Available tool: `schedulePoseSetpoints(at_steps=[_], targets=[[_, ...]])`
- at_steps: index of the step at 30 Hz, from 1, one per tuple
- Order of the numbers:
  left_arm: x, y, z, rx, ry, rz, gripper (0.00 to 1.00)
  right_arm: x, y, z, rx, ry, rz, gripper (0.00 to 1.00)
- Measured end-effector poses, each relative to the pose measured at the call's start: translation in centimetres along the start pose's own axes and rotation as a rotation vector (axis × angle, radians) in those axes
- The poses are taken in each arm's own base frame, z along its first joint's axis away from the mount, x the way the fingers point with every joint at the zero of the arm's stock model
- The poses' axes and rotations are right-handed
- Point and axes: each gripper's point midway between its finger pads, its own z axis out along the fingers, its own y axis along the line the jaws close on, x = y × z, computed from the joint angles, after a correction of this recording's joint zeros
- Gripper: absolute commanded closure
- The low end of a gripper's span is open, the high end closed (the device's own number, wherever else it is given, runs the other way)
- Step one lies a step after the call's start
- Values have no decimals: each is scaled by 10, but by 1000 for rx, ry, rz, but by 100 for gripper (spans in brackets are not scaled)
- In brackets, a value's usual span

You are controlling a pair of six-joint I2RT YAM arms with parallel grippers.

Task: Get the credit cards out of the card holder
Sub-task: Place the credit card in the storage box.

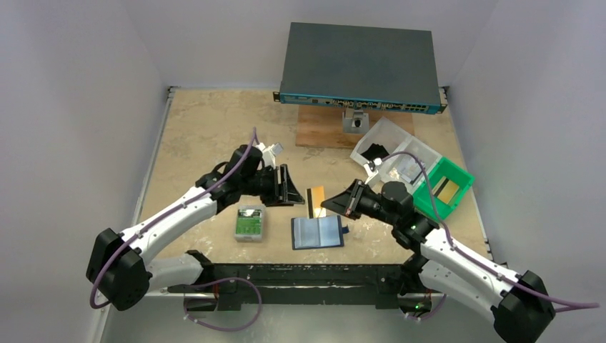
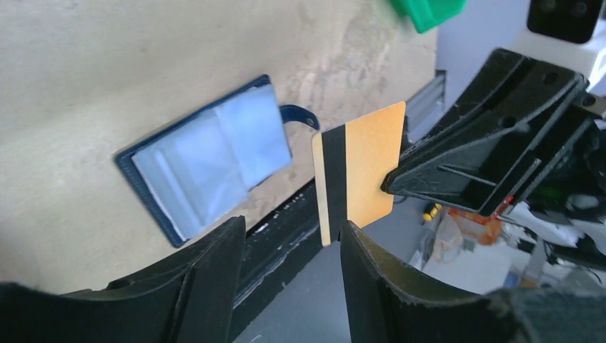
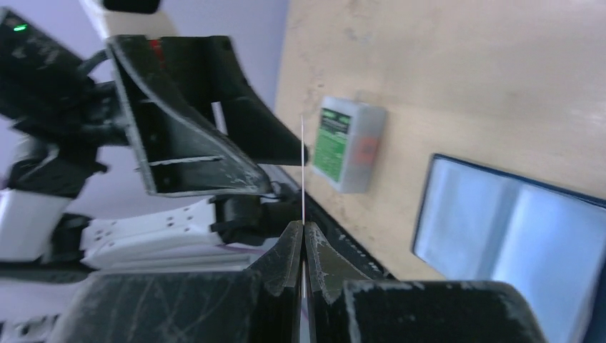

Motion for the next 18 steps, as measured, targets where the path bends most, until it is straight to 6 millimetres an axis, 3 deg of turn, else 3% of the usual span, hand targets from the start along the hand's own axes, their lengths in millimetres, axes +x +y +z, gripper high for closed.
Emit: schedulePoseSetpoints(at_steps=[3,7,12,13,16,18], targets=[[3,-15,0,102,20,2,51,-1,21,1,-113,25,12,100],[5,-29,-1,189,42,5,58,6,32,-1,-192,74,31,100],[5,-44,-1,277,52,-2,93,10,41,-4,-234,105,30,100],[4,-47,-1,295,53,-3,100,11,41,-4,-236,111,29,95],[-1,-55,-3,349,48,-4,100,11,35,-2,-218,118,41,74],[-3,-61,-3,382,46,-1,100,13,35,-2,-219,128,42,68]])
